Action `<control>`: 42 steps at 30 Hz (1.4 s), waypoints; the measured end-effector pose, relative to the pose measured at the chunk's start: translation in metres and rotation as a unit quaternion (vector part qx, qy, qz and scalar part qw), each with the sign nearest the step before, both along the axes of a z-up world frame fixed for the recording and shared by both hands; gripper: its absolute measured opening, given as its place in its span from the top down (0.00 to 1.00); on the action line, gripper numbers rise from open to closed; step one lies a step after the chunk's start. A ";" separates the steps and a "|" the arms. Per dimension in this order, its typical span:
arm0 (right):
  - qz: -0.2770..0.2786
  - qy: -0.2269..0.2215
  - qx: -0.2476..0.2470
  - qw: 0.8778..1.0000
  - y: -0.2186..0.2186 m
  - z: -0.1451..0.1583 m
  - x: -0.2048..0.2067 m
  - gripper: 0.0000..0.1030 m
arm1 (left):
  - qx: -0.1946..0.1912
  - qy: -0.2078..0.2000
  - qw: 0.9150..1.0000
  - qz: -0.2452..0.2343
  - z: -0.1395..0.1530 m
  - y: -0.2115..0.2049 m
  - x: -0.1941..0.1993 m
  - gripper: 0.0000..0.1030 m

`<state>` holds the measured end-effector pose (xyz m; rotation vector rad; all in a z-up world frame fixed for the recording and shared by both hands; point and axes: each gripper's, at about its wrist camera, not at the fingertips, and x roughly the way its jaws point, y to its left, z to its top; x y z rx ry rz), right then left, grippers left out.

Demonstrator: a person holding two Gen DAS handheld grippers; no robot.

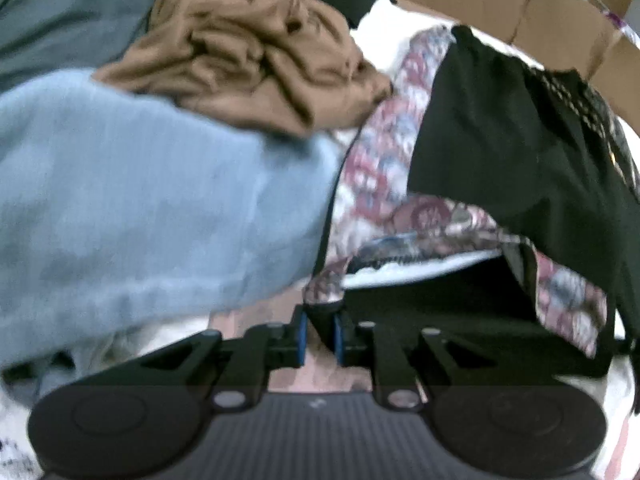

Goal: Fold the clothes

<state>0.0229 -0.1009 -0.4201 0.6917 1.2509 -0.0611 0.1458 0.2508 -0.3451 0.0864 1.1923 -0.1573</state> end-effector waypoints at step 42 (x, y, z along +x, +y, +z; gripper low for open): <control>0.063 0.033 -0.064 0.995 0.019 0.010 0.011 0.98 | -0.070 0.050 0.995 0.049 -0.023 0.019 0.010 0.91</control>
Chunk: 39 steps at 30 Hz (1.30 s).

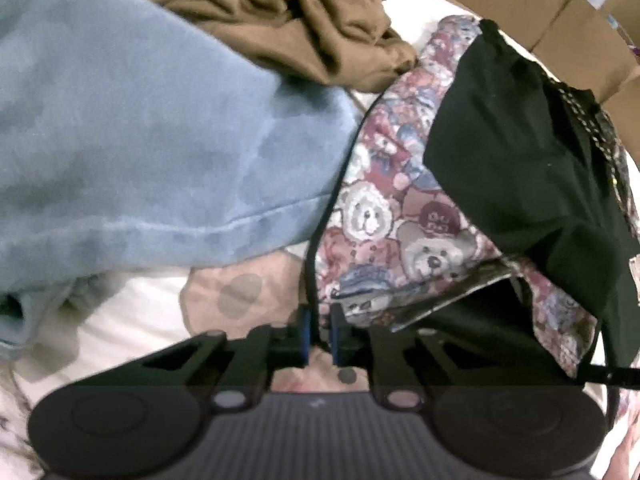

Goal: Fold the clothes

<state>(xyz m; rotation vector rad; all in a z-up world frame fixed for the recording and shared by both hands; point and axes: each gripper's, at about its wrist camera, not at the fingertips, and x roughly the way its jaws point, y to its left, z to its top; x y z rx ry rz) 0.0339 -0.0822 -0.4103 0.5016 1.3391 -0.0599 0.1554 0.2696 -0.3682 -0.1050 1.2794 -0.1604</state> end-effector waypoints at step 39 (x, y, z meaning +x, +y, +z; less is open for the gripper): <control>0.003 0.025 0.130 0.991 -0.026 -0.007 -0.031 1.00 | 0.041 0.002 0.999 0.007 0.047 0.024 0.000 0.94</control>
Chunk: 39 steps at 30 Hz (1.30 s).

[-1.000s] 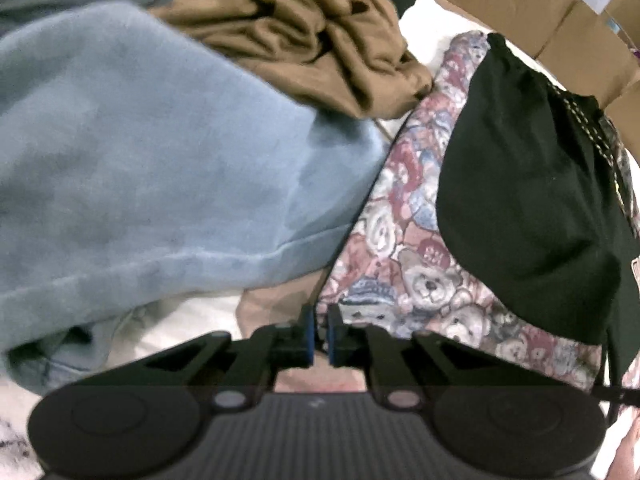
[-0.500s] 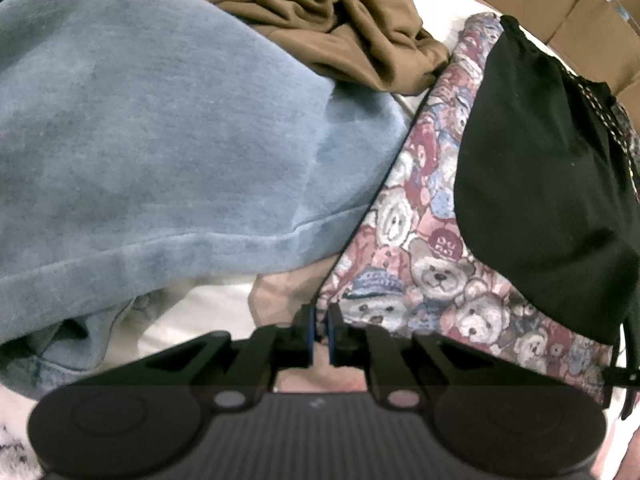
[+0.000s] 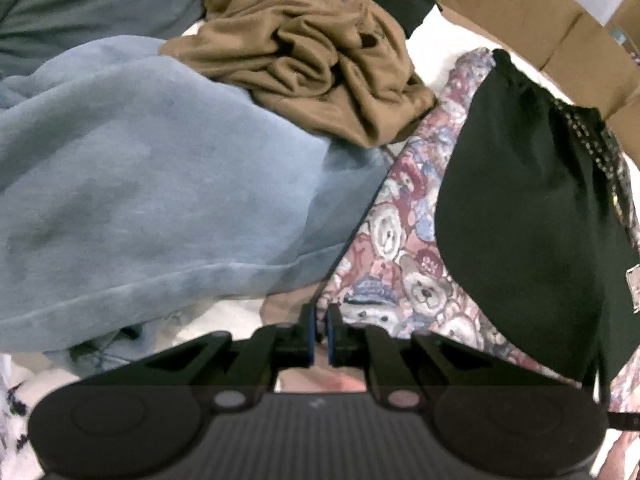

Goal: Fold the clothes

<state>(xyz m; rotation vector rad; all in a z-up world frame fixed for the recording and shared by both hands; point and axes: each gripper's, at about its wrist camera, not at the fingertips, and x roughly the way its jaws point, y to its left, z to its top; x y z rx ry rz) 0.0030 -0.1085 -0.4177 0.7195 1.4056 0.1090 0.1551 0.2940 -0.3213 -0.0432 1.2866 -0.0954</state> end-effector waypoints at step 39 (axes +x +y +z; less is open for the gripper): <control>0.028 0.008 -0.009 1.000 0.003 -0.013 0.011 1.00 | 0.013 0.028 0.999 -0.033 -0.035 0.012 0.001 0.93</control>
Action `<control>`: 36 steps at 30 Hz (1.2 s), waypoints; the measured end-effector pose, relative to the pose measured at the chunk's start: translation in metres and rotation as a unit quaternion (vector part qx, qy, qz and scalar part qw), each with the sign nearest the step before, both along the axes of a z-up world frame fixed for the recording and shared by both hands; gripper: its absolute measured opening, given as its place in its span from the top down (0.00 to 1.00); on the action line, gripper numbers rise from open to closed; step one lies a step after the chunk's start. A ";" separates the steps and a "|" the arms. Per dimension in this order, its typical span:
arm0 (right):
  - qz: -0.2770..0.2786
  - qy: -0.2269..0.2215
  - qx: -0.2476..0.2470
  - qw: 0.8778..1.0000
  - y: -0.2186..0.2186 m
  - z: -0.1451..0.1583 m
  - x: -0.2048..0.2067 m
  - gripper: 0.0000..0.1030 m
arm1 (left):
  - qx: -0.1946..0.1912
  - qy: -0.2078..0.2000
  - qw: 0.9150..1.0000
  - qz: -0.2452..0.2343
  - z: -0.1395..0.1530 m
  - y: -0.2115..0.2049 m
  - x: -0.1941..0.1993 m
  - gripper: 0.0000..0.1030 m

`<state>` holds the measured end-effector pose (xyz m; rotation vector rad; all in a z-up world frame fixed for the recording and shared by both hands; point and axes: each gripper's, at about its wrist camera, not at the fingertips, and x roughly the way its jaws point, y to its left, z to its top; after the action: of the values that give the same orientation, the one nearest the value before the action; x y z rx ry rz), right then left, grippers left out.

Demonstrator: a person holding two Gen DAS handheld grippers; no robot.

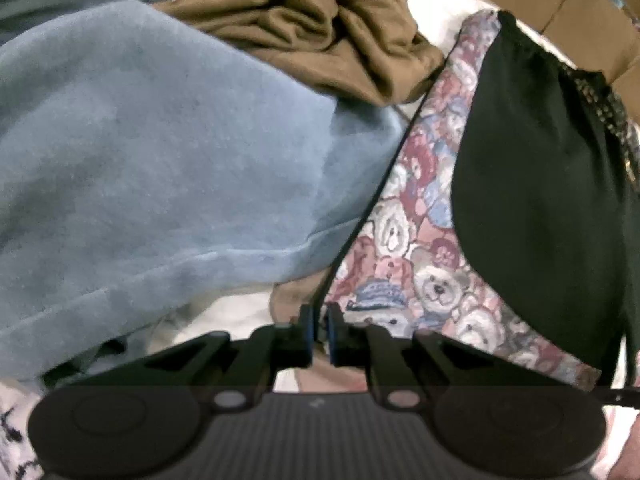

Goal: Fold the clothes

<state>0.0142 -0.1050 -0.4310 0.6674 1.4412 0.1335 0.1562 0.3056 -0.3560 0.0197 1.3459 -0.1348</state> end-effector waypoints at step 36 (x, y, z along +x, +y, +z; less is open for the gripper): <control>0.091 -0.130 -0.091 0.983 -0.151 0.251 0.101 0.60 | 0.019 -0.049 0.998 0.020 0.262 -0.080 0.083 0.57</control>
<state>0.1152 -0.2558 -0.1800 0.3537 1.2422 0.2208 0.2395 0.2253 -0.0944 0.0302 1.2498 -0.0731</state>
